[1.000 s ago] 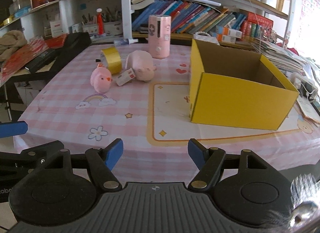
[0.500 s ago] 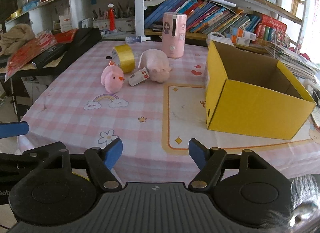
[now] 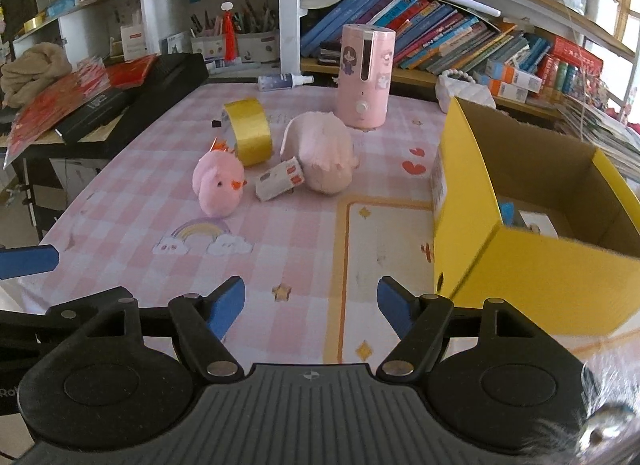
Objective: Organize objects
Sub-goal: 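Withdraw both tools from the yellow box back toward the plush toys, then grasp the pink chick with the left tool while the right tool grasps the pink pig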
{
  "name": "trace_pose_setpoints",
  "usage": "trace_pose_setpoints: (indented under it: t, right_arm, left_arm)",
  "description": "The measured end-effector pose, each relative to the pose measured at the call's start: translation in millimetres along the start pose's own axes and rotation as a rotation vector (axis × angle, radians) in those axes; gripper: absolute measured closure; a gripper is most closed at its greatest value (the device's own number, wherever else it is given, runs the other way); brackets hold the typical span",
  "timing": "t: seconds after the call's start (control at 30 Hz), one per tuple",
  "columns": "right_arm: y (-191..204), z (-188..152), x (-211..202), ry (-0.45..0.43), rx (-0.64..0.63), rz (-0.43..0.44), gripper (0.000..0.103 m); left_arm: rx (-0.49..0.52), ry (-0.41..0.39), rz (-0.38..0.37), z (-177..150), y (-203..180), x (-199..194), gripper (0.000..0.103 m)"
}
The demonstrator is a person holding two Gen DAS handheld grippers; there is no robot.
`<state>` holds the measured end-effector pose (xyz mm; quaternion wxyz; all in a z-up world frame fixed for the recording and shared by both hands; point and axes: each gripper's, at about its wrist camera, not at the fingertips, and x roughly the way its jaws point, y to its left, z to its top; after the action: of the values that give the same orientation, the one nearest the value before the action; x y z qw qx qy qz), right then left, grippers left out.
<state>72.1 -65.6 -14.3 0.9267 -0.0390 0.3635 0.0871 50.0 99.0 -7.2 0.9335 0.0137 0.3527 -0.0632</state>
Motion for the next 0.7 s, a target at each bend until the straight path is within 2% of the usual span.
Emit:
trace_pose_setpoints:
  t: [0.5,0.7]
  right_arm:
    - [-16,50,58,0.017,-0.044,0.048,0.032]
    - [-23,70,79,0.01,-0.02,0.057,0.032]
  left_arm:
    - [-0.034,0.024,0.03,37,2,49,0.023]
    - [-0.054,0.044,0.038,50,6,71,0.023]
